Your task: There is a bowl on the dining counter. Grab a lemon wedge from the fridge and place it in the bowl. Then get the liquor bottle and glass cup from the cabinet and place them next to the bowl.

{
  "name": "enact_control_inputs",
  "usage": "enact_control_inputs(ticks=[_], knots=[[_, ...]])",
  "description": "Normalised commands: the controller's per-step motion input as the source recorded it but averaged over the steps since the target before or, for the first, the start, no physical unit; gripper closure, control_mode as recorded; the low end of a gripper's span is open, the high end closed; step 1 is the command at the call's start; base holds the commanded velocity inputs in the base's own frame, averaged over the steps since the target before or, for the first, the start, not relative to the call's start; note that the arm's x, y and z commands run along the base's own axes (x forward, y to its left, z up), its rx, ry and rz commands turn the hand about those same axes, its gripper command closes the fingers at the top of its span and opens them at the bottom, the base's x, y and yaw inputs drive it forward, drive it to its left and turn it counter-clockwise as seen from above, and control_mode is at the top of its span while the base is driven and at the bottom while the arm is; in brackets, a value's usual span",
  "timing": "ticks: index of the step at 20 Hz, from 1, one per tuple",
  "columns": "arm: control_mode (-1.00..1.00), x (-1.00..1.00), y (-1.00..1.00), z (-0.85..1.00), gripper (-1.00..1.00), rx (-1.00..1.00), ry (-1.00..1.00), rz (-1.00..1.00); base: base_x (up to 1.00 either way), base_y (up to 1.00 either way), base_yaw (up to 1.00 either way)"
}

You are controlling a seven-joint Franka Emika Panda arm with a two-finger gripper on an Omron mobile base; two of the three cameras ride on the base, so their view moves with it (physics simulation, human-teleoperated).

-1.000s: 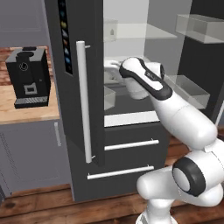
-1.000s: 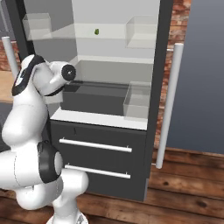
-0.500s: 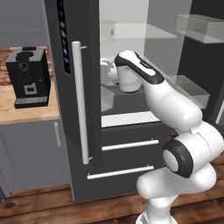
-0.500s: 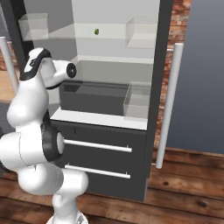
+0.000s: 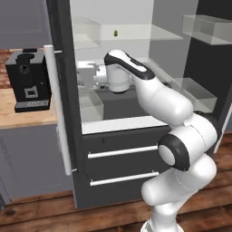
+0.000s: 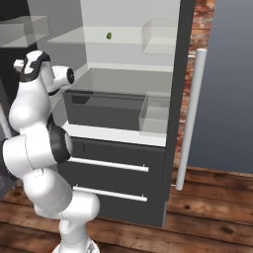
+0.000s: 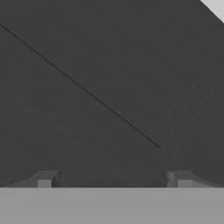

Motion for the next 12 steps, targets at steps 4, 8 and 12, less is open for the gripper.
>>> enact_control_inputs(ticks=[4,8,12], knots=[[-1.0,-0.34,1.0,0.0,-1.0,0.0,0.0,0.17,0.0,0.0,0.0],[-1.0,-0.15,0.68,0.16,-1.0,0.0,-0.04,0.03,0.0,0.0,0.0],[-1.0,-0.23,-0.33,0.52,-1.0,-0.14,-0.25,-0.26,0.0,0.0,0.0]])
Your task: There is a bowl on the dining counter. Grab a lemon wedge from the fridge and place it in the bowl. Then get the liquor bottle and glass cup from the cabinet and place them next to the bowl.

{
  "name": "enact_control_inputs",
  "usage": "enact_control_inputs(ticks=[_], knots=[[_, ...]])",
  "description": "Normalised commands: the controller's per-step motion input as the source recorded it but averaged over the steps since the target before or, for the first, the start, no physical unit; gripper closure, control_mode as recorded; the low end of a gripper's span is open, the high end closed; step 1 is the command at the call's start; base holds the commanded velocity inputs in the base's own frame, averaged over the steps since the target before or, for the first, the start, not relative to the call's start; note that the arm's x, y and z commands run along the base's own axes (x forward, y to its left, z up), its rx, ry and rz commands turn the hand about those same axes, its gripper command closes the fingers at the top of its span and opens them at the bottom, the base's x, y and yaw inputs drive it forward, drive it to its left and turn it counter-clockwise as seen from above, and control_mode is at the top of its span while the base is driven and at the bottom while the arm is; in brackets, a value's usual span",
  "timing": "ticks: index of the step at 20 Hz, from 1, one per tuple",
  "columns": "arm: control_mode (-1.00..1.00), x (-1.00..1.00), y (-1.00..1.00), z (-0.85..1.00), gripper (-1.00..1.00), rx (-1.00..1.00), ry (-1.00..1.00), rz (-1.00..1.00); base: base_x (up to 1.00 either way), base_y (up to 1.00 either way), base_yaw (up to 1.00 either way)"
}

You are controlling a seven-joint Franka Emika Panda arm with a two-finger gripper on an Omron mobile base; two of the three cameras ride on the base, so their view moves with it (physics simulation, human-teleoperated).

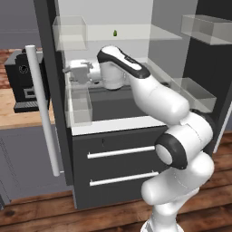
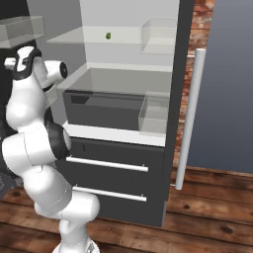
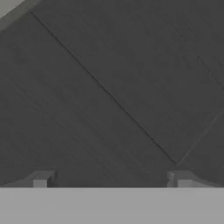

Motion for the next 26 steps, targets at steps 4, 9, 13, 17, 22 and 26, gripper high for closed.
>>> enact_control_inputs(ticks=[4,9,13,17,22,26], knots=[[-1.0,-0.14,-0.79,0.44,-1.0,-0.3,-0.26,-0.38,0.0,0.0,0.0],[-1.0,-0.03,-0.99,0.44,-1.0,-0.31,-0.15,-0.38,0.0,0.0,0.0],[-1.0,-0.08,-1.0,0.36,-1.0,-0.31,-0.11,-0.36,0.0,0.0,0.0],[-1.0,-0.23,-0.98,0.18,-1.0,-0.32,-0.12,-0.35,0.0,0.0,0.0],[-1.0,-0.43,-0.84,-0.01,-1.0,-0.29,-0.08,-0.33,0.0,0.0,0.0],[-1.0,-0.68,-0.66,-0.17,-1.0,-0.22,-0.01,-0.34,0.0,0.0,0.0]])
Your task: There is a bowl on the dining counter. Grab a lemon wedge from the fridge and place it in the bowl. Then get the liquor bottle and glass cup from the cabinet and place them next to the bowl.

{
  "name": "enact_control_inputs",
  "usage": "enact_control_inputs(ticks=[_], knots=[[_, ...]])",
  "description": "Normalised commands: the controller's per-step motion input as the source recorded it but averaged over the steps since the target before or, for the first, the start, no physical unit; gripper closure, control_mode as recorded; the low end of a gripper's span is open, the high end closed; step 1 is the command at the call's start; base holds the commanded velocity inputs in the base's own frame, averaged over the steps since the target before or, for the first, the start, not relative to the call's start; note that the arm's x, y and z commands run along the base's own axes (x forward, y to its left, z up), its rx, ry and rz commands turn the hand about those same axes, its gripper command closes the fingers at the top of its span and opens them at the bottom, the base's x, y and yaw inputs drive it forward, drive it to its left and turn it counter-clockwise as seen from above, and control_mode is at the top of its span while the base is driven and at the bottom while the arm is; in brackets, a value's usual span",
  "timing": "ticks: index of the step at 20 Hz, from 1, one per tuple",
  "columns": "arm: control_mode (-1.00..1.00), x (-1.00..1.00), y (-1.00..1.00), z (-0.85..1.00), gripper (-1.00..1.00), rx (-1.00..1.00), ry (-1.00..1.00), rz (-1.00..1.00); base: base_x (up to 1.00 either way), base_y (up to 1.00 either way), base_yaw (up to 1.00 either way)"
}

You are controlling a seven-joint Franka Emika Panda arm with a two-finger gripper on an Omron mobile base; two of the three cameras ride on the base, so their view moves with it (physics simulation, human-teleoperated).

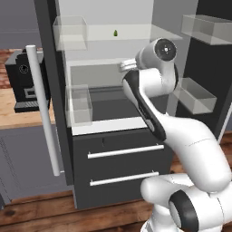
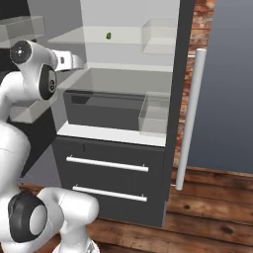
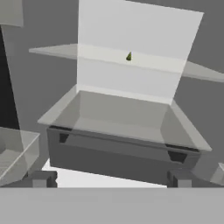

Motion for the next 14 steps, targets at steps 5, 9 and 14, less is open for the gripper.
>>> enact_control_inputs(ticks=[5,9,14], knots=[[-1.0,-0.78,-0.53,-0.14,-1.0,-0.09,0.0,-0.29,0.0,0.0,0.0],[-1.0,-0.7,-0.44,-0.01,-1.0,-0.02,0.06,-0.22,0.0,0.0,0.0],[-1.0,-0.57,-0.1,0.0,-1.0,0.06,0.2,-0.06,0.0,0.0,0.0]])
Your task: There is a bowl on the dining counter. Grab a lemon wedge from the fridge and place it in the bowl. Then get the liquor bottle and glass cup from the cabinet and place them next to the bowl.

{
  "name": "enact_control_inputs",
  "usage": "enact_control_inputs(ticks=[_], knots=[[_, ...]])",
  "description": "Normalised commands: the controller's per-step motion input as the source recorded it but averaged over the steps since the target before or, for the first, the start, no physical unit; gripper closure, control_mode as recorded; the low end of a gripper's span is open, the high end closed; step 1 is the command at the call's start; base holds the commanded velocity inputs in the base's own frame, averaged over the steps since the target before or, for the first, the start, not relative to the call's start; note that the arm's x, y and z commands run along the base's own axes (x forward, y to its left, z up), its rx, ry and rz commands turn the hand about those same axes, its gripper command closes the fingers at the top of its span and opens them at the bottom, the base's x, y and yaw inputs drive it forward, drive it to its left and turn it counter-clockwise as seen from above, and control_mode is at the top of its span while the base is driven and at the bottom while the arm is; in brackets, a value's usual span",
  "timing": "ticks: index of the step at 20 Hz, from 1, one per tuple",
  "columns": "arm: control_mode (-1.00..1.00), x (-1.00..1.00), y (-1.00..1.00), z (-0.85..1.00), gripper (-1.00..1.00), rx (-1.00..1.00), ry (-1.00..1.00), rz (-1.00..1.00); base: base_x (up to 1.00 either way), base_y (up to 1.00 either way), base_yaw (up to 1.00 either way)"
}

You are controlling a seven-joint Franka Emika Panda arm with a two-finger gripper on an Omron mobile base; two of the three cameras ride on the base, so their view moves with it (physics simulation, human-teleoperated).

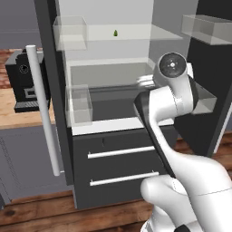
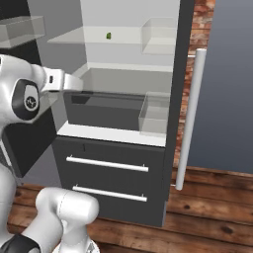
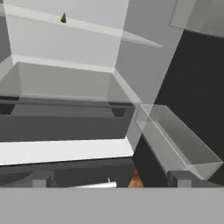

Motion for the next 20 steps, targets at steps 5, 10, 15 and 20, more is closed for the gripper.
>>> enact_control_inputs(ticks=[5,10,15,20], knots=[[-1.0,-0.59,0.0,0.0,-1.0,0.12,0.27,0.0,0.0,0.0,0.0],[-1.0,-0.66,0.0,0.0,-1.0,0.12,0.22,0.01,0.0,0.0,0.0],[-1.0,-0.8,0.0,0.0,-1.0,0.04,0.07,0.0,0.0,0.0,0.0],[-1.0,-0.64,0.0,-0.02,-1.0,0.0,0.0,0.0,0.0,0.0,0.0]])
